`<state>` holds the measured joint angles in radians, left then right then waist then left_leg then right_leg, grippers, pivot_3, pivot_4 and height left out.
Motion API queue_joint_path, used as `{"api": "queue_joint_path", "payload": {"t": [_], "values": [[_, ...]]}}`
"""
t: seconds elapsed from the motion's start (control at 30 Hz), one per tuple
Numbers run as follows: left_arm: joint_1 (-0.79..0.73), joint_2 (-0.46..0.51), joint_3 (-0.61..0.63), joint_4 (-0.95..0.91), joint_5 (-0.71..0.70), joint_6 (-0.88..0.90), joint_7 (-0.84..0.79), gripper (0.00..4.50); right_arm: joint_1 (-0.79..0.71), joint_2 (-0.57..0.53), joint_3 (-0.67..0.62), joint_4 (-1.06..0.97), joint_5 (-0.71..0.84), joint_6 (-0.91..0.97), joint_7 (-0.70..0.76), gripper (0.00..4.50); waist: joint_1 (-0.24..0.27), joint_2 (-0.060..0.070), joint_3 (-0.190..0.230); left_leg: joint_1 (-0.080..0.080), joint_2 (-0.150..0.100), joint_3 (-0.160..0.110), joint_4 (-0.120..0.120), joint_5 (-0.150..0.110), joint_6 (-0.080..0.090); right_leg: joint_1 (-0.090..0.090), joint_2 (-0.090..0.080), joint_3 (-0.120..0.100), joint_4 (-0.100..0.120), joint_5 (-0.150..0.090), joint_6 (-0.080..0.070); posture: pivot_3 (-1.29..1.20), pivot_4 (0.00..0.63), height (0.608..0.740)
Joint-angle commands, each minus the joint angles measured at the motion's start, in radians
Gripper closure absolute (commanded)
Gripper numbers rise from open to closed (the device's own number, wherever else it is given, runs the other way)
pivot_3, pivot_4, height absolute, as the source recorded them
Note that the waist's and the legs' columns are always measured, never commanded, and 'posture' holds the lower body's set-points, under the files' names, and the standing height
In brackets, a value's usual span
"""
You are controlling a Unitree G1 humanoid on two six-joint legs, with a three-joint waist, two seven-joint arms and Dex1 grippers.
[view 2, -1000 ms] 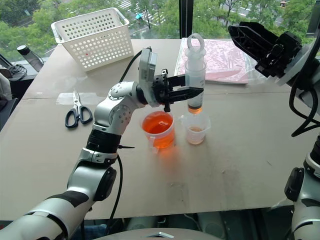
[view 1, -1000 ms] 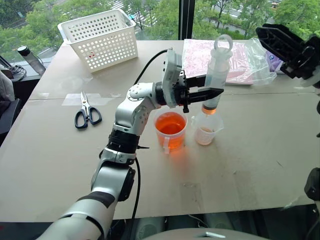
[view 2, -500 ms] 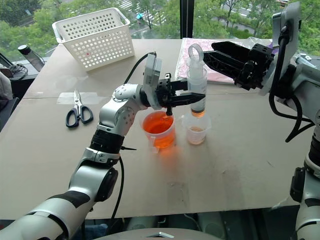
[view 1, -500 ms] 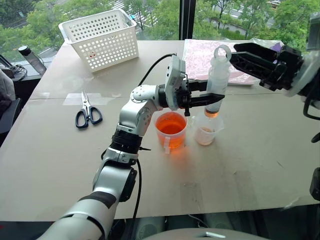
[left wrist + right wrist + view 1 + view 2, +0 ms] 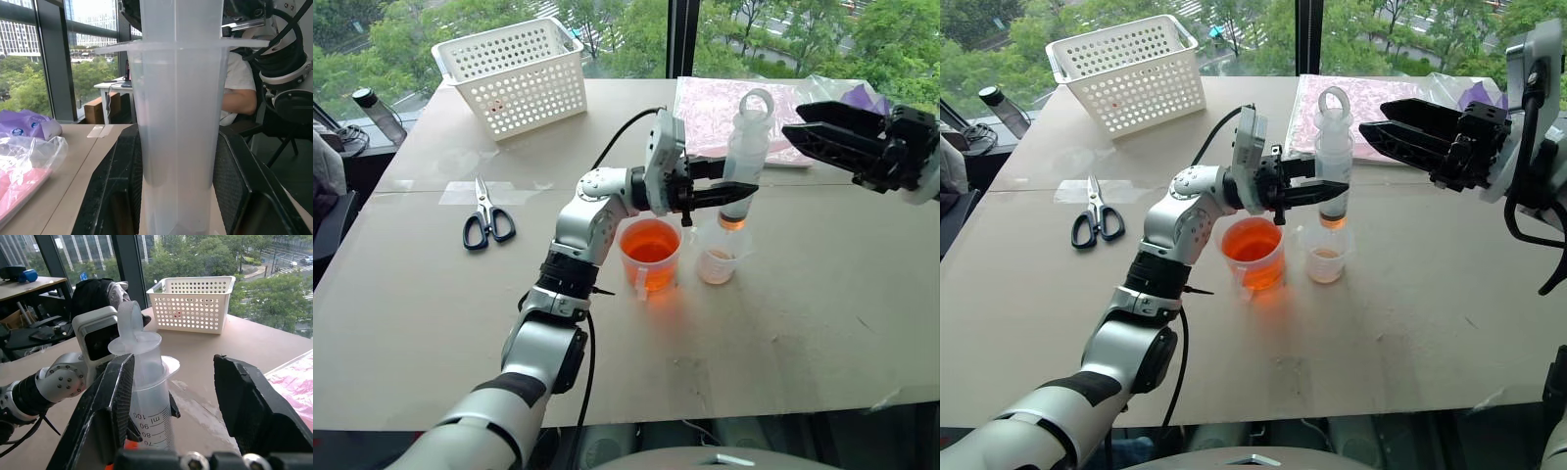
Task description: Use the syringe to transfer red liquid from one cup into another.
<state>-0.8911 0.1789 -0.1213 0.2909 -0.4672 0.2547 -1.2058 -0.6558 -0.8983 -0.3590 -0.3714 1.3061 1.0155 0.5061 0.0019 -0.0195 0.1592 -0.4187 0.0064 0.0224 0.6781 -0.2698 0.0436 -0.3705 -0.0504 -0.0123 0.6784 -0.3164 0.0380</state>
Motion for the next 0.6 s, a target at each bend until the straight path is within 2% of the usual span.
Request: {"api": "queue_joint_path", "payload": {"t": [0.03, 0.2, 0.37, 0.47, 0.57, 0.6], "values": [[-0.029, -0.010, -0.001, 0.002, 0.007, -0.024, -0.013, 3.12, -0.037, 0.012, -0.010, -0.052, 0.067, -0.016, -0.039, 1.77, 0.000, 0.000, 0.000, 0.000, 0.000, 0.000, 0.000, 0.000, 0.000, 0.000, 0.000, 0.000, 0.000, 0.000, 0.000, 0.00, 0.150, 0.740], [-0.036, -0.020, -0.005, 0.023, 0.019, -0.036, -0.020, 3.12, -0.095, 0.072, 0.057, -0.047, 0.038, -0.023, -0.170, 1.77, -0.003, 0.000, 0.000, 0.000, 0.000, 0.000, 0.001, 0.000, 0.000, 0.000, 0.000, 0.000, 0.000, 0.000, 0.000, 0.00, 0.150, 0.740], [-0.039, -0.026, -0.003, 0.029, 0.025, -0.041, -0.026, 3.12, -0.109, 0.090, 0.069, -0.060, 0.065, -0.017, -0.200, 1.77, 0.004, 0.000, 0.000, -0.001, 0.000, 0.000, 0.001, 0.000, 0.000, 0.000, 0.000, 0.000, 0.000, 0.000, 0.000, 0.00, 0.150, 0.740], [-0.040, -0.028, -0.001, 0.030, 0.029, -0.044, -0.027, 3.12, -0.108, 0.083, 0.078, -0.058, 0.061, -0.006, -0.212, 2.62, 0.008, 0.000, 0.000, -0.001, 0.000, 0.000, 0.001, 0.000, 0.000, 0.000, 0.000, 0.000, 0.000, 0.000, 0.000, 0.00, 0.150, 0.740], [-0.039, -0.031, -0.001, 0.025, 0.028, -0.042, -0.025, 3.12, -0.102, 0.076, 0.077, -0.051, 0.053, -0.004, -0.207, 4.10, 0.010, 0.000, 0.000, -0.001, 0.000, 0.000, 0.001, 0.000, 0.000, 0.000, 0.000, -0.001, 0.000, 0.000, 0.000, 0.00, 0.150, 0.740], [-0.039, -0.031, 0.000, 0.023, 0.028, -0.042, -0.025, 3.12, -0.097, 0.072, 0.076, -0.052, 0.053, -0.001, -0.202, 4.42, 0.010, 0.000, 0.000, -0.001, 0.000, 0.000, 0.001, 0.000, 0.000, 0.000, 0.000, -0.001, 0.000, 0.000, 0.000, 0.00, 0.150, 0.740]]}}
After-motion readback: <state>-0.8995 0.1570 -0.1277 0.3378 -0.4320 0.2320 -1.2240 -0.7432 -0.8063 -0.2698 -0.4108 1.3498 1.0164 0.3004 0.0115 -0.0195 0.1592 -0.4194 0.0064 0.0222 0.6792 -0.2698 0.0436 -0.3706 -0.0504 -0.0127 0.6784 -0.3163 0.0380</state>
